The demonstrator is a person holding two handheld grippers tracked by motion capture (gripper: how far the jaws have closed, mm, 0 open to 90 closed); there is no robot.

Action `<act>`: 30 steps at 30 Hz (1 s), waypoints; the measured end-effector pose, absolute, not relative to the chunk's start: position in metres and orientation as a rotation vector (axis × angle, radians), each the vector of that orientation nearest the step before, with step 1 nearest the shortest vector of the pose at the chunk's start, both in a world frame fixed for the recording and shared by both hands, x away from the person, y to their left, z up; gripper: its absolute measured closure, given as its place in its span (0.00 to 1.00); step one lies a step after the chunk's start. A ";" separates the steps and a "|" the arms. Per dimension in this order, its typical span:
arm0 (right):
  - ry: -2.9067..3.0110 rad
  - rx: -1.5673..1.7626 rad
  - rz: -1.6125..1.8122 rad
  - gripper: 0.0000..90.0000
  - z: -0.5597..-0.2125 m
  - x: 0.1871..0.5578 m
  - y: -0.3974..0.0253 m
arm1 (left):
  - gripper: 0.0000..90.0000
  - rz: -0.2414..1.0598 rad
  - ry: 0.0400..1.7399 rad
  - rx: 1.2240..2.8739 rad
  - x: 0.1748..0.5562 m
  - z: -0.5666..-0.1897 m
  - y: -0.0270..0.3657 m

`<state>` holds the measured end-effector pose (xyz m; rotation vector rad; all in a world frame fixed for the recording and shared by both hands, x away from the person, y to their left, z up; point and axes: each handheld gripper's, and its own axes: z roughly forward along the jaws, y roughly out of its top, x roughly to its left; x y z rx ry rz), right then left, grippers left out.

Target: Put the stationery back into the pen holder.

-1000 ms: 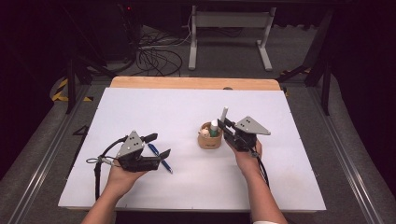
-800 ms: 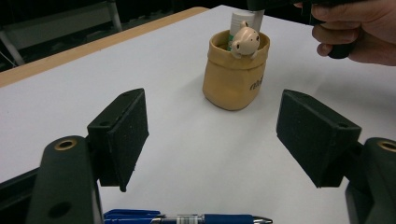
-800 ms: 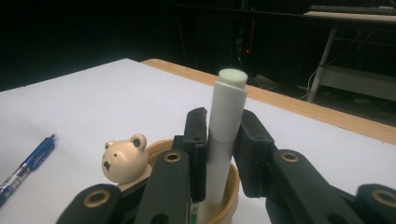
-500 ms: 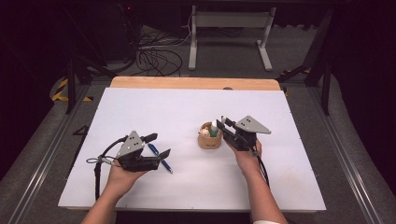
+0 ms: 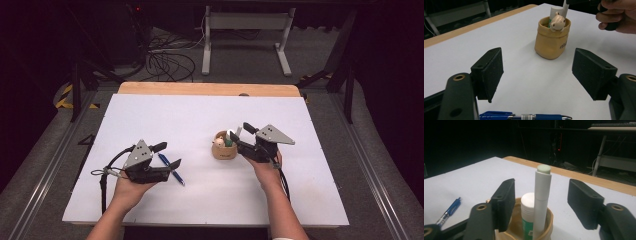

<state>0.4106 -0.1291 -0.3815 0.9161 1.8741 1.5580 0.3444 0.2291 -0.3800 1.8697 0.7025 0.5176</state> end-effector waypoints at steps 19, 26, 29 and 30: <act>1.841 0.891 1.599 0.20 -0.370 0.388 -0.140 | 0.28 0.525 0.709 1.866 0.345 -0.379 0.232; 1.838 0.857 1.585 0.21 -0.366 0.379 -0.134 | 0.28 0.528 0.722 1.852 0.345 -0.378 0.236; 1.842 0.840 1.580 0.22 -0.364 0.375 -0.129 | 0.28 0.528 0.728 1.846 0.346 -0.378 0.237; 1.845 0.831 1.587 0.22 -0.363 0.374 -0.128 | 0.28 0.527 0.729 1.844 0.346 -0.377 0.237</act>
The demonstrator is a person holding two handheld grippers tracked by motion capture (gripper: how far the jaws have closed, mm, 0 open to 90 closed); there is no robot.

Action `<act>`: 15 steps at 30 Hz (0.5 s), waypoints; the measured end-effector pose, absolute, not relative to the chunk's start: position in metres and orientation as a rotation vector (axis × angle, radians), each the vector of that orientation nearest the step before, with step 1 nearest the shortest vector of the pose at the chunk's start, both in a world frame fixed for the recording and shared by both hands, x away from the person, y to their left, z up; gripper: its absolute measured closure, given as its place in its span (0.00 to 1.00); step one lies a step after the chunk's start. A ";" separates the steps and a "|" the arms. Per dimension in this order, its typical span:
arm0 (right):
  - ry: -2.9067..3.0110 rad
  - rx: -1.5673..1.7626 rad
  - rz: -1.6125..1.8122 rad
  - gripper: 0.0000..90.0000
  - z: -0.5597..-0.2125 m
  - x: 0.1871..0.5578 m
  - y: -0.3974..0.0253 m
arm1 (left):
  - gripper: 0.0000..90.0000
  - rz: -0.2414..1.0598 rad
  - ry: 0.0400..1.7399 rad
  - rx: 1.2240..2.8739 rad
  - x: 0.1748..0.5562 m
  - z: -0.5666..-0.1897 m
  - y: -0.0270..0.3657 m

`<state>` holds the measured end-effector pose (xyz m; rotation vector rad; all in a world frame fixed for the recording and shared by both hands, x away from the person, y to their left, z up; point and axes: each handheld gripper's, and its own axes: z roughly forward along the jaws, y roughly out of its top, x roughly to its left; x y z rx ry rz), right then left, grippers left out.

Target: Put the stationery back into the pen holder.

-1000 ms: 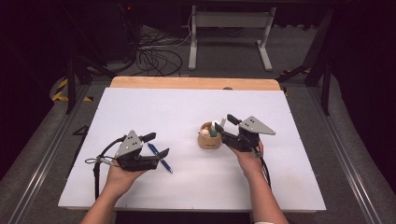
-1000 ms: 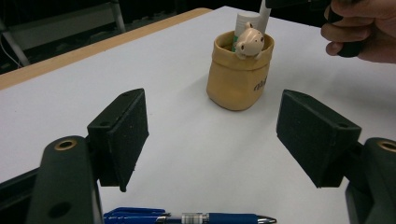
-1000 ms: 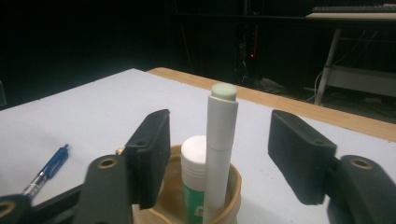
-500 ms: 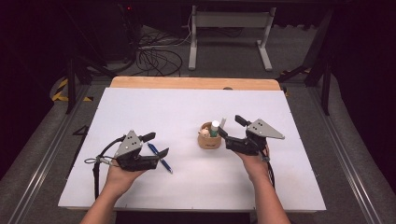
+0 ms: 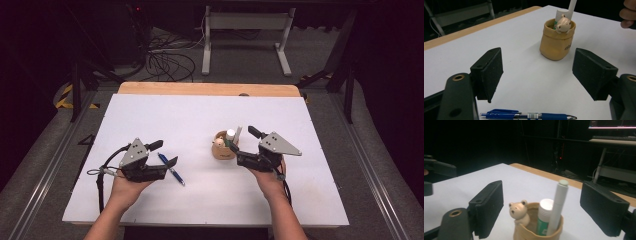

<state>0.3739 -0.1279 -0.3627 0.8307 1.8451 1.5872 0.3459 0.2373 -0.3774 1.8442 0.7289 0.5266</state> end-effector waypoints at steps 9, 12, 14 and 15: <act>1.884 0.771 1.591 0.27 -0.357 0.363 -0.109 | 0.27 0.552 0.730 1.860 0.346 -0.377 0.238; 1.918 0.752 1.606 0.28 -0.358 0.363 -0.102 | 0.27 0.553 0.733 1.854 0.346 -0.376 0.239; 1.940 0.739 1.605 0.29 -0.360 0.362 -0.097 | 0.27 0.561 0.735 1.850 0.346 -0.376 0.241; 1.951 0.734 1.604 0.30 -0.361 0.362 -0.094 | 0.27 0.555 0.739 1.847 0.346 -0.376 0.241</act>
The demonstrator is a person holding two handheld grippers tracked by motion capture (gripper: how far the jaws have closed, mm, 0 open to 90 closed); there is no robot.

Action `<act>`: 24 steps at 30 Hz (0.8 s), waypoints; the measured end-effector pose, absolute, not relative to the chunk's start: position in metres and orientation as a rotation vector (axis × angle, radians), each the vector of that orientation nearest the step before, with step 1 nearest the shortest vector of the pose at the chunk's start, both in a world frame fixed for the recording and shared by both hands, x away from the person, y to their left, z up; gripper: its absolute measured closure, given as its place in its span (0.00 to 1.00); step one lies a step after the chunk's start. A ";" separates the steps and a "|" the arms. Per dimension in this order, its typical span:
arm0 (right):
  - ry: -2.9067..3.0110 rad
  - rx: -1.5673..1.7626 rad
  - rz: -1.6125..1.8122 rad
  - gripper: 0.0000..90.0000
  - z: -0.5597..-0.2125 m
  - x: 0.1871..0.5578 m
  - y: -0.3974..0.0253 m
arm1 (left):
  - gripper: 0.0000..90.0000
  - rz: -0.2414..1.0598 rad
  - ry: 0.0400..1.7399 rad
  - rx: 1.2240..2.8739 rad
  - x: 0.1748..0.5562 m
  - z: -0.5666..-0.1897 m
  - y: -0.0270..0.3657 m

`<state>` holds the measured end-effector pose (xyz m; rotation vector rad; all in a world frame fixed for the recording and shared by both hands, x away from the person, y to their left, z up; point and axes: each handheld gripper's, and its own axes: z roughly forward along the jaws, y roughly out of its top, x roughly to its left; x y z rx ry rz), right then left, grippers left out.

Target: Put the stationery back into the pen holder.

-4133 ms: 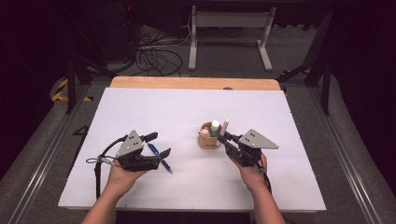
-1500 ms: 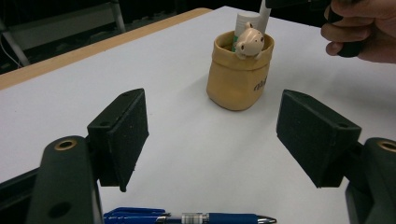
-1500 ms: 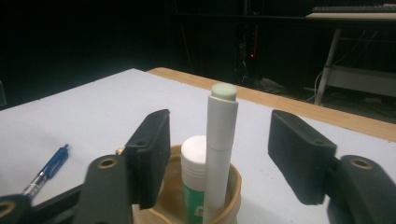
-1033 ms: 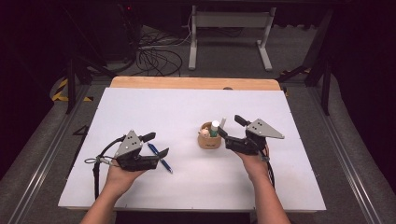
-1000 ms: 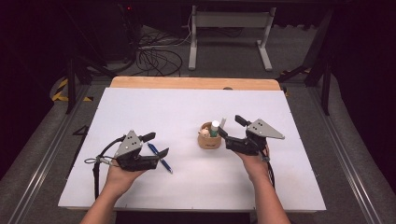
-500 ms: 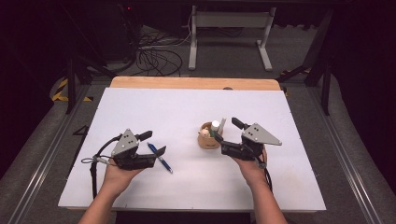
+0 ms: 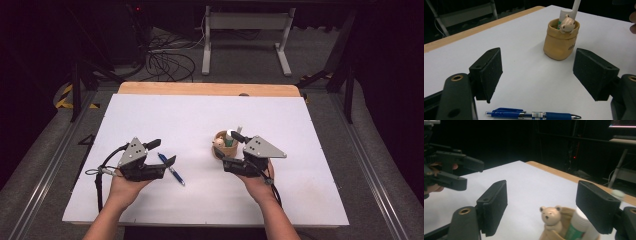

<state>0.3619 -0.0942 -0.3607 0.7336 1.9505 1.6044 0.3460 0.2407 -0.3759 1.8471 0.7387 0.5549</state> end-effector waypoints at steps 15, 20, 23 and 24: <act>2.042 0.723 1.572 0.45 -0.374 0.362 -0.066 | 0.27 0.564 0.744 1.847 0.347 -0.376 0.242; 2.066 0.723 1.565 0.47 -0.379 0.362 -0.058 | 0.27 0.565 0.744 1.847 0.347 -0.376 0.242; 2.083 0.719 1.561 0.47 -0.382 0.362 -0.053 | 0.27 0.566 0.744 1.847 0.347 -0.376 0.243; 2.089 0.717 1.560 0.47 -0.383 0.362 -0.051 | 0.27 0.565 0.744 1.847 0.347 -0.376 0.243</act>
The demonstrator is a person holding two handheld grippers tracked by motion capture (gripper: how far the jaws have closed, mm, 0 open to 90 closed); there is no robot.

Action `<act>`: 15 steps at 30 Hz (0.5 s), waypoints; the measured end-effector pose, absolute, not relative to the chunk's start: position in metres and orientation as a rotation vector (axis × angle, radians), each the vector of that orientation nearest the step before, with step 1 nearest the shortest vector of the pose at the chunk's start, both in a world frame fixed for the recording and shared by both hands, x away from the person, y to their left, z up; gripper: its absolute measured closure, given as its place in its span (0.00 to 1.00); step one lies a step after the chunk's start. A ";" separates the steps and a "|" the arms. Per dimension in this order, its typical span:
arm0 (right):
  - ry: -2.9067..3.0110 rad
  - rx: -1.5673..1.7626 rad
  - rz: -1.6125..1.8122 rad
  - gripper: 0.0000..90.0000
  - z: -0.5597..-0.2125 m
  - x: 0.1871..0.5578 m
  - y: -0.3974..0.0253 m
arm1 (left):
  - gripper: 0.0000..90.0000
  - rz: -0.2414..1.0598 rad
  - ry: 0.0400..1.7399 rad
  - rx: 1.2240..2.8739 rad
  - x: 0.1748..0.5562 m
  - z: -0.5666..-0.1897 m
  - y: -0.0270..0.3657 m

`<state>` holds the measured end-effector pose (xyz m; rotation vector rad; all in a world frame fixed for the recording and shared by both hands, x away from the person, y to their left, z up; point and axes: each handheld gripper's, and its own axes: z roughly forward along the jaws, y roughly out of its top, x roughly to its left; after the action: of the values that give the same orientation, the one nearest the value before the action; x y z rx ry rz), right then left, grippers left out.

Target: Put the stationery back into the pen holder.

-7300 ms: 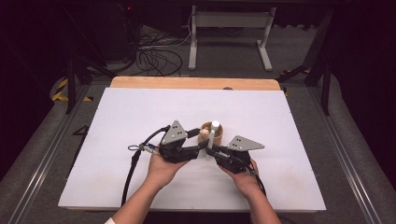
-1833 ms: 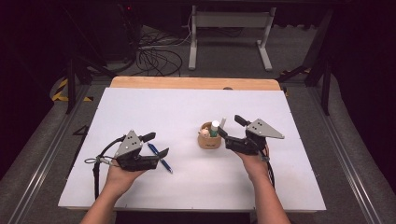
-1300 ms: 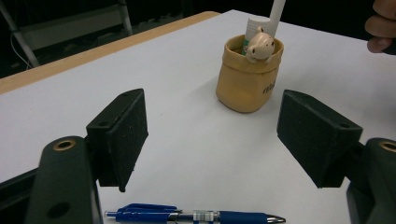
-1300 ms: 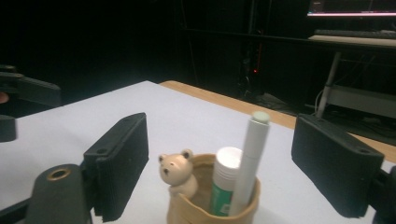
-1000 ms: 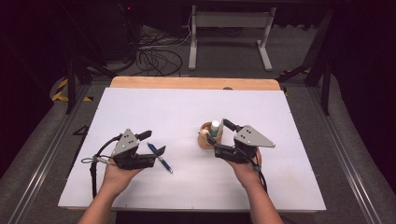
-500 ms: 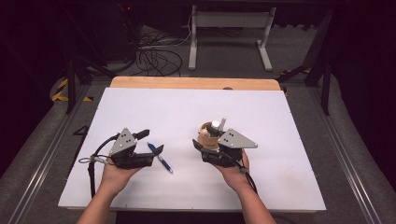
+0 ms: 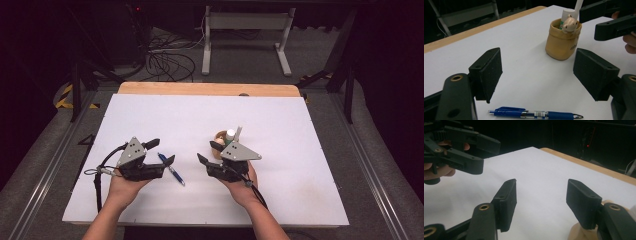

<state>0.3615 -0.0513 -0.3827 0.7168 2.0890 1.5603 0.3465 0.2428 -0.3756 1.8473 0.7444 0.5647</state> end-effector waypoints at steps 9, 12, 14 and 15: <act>2.137 0.702 1.556 0.47 -0.391 0.360 -0.038 | 0.27 0.569 0.746 1.845 0.347 -0.376 0.244; 2.158 0.696 1.546 0.48 -0.396 0.359 -0.032 | 0.27 0.570 0.747 1.847 0.347 -0.376 0.244; 2.170 0.692 1.538 0.48 -0.398 0.358 -0.028 | 0.27 0.570 0.747 1.845 0.347 -0.376 0.244; 2.176 0.693 1.535 0.48 -0.400 0.358 -0.026 | 0.27 0.570 0.748 1.845 0.347 -0.376 0.244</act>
<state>0.3582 -0.0264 -0.3998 0.6926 2.1763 1.5351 0.3467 0.2444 -0.3757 1.8445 0.7478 0.5699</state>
